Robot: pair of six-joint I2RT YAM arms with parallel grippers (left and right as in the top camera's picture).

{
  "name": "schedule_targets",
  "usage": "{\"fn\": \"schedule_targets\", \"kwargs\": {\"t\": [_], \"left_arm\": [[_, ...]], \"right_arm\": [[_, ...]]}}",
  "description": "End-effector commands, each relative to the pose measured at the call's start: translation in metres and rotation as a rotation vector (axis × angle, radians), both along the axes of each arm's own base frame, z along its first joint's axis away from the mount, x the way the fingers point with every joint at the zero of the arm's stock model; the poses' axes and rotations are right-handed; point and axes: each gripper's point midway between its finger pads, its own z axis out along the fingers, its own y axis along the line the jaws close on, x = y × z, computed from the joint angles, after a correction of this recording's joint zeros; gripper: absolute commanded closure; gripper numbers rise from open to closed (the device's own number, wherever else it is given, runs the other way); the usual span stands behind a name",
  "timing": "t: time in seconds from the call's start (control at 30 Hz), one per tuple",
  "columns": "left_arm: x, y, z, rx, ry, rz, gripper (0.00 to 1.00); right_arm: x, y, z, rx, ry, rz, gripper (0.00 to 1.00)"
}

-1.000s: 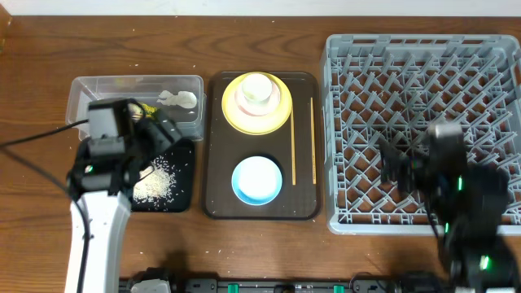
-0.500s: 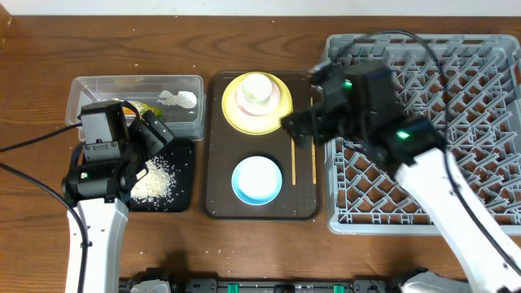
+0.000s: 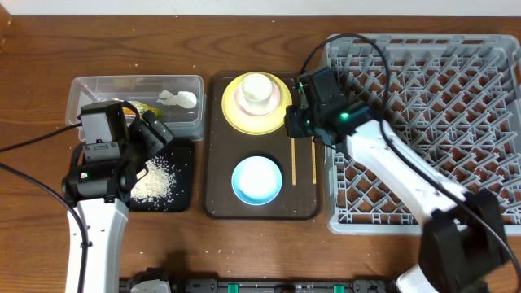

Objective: Sort waste into correct bins and load items into the dishwasher rack
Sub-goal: 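Reach the right gripper toward the chopsticks on the brown tray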

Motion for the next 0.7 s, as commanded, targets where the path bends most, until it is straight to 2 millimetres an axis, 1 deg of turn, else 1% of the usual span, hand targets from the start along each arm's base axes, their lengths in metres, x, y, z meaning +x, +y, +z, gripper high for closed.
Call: {"fn": "schedule_targets", "kwargs": {"t": [0.0,0.1,0.2,0.33,0.4,0.47,0.57,0.63,0.67], "left_arm": [[0.001,0.003,0.004,0.004,-0.009,0.020,0.05],[0.001,0.003,0.004,0.003,-0.009,0.020,0.05],[0.001,0.003,0.004,0.003,-0.006,0.020,0.05],[0.001,0.003,0.004,0.003,-0.006,0.020,0.05],[0.001,0.003,0.004,0.003,-0.006,0.020,0.04],[0.001,0.003,0.003,0.003,-0.005,0.020,0.04],[0.000,0.003,0.003,0.003,-0.001,0.020,0.04],[0.000,0.003,0.003,0.003,-0.001,0.020,0.04],[0.000,0.003,0.003,0.003,-0.001,0.020,0.04]], "right_arm": [[0.012,-0.002,-0.018,-0.067,-0.010,-0.069,0.67],[0.013,-0.003,-0.040,-0.138,0.000,-0.079,0.67],[0.011,-0.003,-0.057,-0.204,0.002,-0.084,0.67],[0.007,0.006,-0.075,-0.230,0.013,-0.061,0.67],[0.006,0.007,-0.086,-0.247,0.019,-0.074,0.76],[0.006,0.006,-0.096,-0.261,0.034,-0.107,0.77],[0.003,0.008,-0.112,-0.272,0.055,-0.108,0.78],[0.000,0.009,-0.119,-0.280,0.067,-0.107,0.79],[0.000,0.010,-0.119,-0.281,0.066,-0.105,0.78]]}}
